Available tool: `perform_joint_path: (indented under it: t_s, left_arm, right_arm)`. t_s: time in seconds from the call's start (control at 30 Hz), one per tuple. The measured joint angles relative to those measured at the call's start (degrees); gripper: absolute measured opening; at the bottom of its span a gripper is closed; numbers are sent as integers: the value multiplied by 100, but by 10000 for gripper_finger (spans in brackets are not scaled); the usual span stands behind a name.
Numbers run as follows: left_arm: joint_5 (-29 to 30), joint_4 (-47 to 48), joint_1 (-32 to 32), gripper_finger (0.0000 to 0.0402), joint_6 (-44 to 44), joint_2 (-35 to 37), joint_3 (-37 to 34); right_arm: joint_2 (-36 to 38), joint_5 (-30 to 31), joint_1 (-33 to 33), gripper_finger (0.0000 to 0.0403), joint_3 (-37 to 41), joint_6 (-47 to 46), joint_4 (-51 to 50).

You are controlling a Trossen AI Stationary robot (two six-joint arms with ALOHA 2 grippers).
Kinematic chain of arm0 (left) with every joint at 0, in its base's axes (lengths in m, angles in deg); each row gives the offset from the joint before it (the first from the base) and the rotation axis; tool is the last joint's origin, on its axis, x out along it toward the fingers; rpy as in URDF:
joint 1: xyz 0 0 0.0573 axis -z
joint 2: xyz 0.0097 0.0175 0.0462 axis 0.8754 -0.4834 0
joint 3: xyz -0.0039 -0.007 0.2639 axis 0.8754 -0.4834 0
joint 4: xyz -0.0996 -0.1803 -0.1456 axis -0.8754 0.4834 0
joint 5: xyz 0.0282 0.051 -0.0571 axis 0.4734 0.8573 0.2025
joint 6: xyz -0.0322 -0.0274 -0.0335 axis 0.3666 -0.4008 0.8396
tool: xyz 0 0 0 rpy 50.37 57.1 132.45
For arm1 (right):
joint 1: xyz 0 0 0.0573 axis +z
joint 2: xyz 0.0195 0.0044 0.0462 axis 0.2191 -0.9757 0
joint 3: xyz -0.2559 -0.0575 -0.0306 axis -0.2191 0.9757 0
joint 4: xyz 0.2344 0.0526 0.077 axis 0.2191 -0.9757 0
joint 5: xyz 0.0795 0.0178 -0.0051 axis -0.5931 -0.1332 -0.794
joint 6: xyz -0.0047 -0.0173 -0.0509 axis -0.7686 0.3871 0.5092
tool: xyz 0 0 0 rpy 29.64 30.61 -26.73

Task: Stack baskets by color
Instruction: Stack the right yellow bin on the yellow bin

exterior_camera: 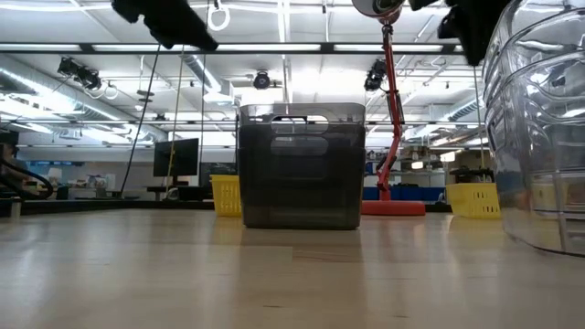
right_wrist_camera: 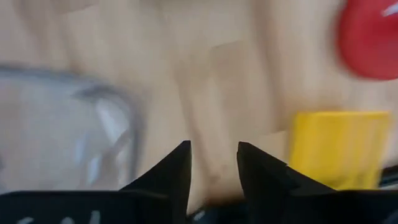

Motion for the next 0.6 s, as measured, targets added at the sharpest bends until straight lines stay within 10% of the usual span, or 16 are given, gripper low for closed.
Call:
perform_joint_path:
  t_s: [0.23,0.6]
  left_arm:
    - [98,-174,-168,168,267,-2,-706]
    - [-37,-1192,-68,160,350,4,-1264]
  right_arm:
    - [681,971,-414,106,513,266,246]
    - [1098,614,-1713,103,1908,87,1134]
